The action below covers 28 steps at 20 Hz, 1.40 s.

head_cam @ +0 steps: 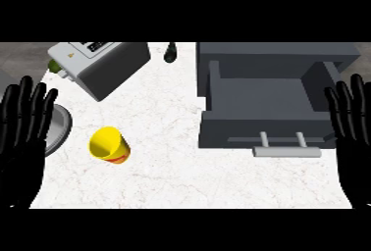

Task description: Pick up the cup, place it into the drawer and close the drawer

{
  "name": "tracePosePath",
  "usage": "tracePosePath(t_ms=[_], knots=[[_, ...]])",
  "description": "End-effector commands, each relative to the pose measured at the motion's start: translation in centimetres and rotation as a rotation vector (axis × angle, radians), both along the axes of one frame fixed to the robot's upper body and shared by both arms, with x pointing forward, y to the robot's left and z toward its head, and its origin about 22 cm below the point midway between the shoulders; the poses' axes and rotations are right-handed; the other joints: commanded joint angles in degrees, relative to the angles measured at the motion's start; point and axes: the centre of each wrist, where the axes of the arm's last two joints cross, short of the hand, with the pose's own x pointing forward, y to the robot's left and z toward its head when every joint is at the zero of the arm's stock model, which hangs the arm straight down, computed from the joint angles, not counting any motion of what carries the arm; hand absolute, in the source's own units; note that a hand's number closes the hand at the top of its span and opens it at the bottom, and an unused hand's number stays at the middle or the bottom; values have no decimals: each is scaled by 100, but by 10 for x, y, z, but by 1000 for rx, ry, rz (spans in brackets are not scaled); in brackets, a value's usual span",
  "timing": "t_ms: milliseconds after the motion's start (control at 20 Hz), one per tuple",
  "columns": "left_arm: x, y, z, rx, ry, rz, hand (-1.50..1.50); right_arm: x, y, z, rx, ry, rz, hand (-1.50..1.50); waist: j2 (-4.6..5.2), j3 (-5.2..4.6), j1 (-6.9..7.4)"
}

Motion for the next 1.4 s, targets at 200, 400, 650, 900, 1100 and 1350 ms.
tracePosePath(t_ms=[200, 400, 650, 900, 1100, 1350], knots=[[15, -13, -13, -14, -28, 516, -150, 0, 1, 1, -32, 14, 36, -150, 200, 103, -45], [21, -39, -13, -236, 21, 615, -150, 13, 5, -4, 44, 86, 126, -150, 209, 95, -24], [56, -74, -17, -238, 18, 659, -150, -6, -2, -19, 27, 108, 148, -150, 188, 89, -65], [65, -82, -33, -232, 38, 667, -150, 6, 2, -5, 17, 125, 132, -150, 186, 86, -28], [65, -102, -30, -251, 39, 669, -150, 12, -4, 7, 9, 97, 123, -150, 184, 87, -23], [72, -67, -41, -251, 75, 681, -150, 4, 5, -2, 49, 103, 126, -150, 185, 86, -18]])
